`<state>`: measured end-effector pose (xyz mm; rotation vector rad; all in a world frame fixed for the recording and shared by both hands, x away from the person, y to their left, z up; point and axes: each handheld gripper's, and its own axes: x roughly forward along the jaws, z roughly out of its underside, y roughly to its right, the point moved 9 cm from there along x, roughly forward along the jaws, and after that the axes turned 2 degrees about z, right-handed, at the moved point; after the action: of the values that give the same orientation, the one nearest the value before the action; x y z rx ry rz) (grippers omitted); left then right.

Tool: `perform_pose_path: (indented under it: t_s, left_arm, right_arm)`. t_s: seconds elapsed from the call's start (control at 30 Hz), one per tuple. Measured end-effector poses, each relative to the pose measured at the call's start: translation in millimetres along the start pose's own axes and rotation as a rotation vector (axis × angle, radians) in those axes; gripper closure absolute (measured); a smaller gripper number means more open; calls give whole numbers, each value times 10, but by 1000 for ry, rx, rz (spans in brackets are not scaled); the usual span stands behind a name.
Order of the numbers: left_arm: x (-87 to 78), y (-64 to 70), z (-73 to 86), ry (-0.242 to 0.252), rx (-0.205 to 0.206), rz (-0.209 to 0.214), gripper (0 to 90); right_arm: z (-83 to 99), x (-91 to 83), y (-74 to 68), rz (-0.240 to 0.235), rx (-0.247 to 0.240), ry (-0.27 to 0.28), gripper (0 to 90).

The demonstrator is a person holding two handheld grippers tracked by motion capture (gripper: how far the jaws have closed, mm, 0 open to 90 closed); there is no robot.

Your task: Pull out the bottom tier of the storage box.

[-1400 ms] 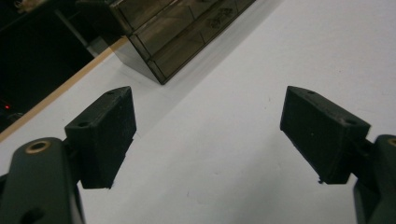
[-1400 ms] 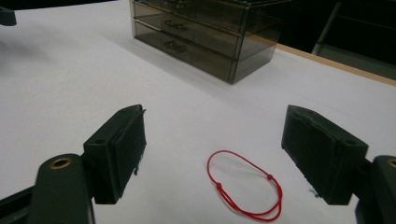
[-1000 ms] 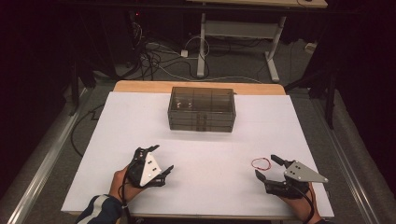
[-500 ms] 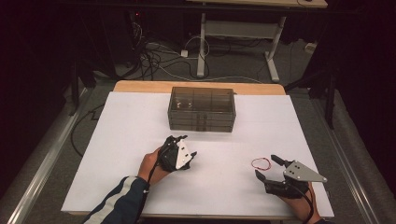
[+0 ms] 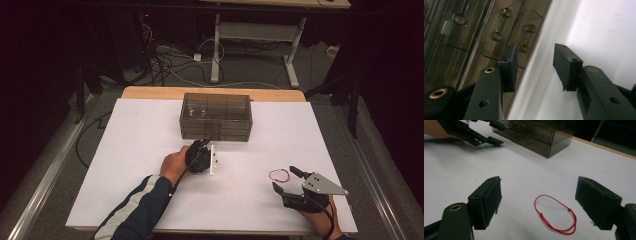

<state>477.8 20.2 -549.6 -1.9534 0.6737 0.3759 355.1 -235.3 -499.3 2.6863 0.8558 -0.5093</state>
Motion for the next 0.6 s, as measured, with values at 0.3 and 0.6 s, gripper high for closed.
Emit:
perform_pose_path:
  t_s: [0.3,0.6]
  left_arm:
    - [157,-17,-29,-43,118,-101,652]
    - [205,-39,-3,-48,115,-152,749]
  right_arm:
    - [14,4,12,23,-8,-19,236]
    - [30,9,5,37,-35,-38,253]
